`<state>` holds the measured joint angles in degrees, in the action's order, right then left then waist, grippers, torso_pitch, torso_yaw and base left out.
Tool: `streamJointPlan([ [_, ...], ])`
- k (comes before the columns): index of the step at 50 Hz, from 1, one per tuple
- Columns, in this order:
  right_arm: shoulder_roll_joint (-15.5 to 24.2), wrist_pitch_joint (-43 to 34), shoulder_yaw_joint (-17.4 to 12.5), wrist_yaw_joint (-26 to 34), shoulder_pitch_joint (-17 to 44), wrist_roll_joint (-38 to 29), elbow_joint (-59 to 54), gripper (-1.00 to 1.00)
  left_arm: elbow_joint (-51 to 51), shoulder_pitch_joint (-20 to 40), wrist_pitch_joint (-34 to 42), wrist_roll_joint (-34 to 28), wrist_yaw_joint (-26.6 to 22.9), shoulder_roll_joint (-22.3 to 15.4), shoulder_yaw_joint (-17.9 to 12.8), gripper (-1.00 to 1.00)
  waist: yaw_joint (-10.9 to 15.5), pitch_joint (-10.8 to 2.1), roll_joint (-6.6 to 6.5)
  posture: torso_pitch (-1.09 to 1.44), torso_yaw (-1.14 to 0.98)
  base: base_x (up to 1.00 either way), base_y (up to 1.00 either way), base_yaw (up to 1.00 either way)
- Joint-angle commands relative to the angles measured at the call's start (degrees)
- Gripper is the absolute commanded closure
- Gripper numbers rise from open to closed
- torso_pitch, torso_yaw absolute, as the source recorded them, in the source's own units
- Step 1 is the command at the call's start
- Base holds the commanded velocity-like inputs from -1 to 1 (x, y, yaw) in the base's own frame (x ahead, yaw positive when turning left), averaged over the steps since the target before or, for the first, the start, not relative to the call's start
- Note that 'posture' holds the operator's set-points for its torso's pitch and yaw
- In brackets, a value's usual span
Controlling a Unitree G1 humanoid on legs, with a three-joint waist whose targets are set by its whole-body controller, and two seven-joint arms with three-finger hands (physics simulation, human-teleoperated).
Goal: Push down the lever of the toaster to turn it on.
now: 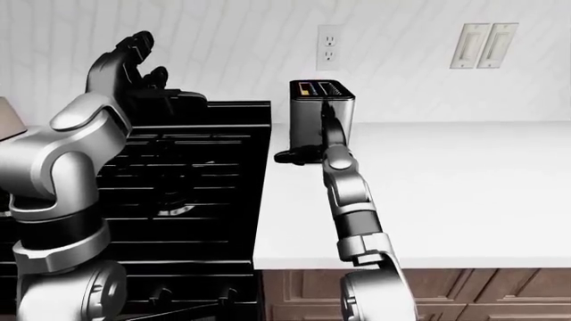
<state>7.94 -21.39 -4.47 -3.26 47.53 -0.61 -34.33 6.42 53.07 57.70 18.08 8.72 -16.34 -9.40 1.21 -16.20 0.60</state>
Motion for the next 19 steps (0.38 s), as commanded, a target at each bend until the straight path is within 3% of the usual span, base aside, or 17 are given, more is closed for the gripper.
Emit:
streamJointPlan([
  [1,0.2,-2.4,-0.3,0.1,0.4,0.4,-1.6,-1.0,1.4,2.2,-1.3,0.0,0.2,-0.5,-0.4,-1.0,0.0,0.06,-0.33,-0.37,0.0,0.0,0.0,0.0],
  [19,0.8,-0.9,-0.5,-0.1,0.7,0.9,-4.4,-1.0,1.2,2.8,-1.2,0.2,0.2,-0.8,-0.5,-1.0,0.2,0.2,-0.25,-0.37,0.0,0.0,0.0,0.0],
])
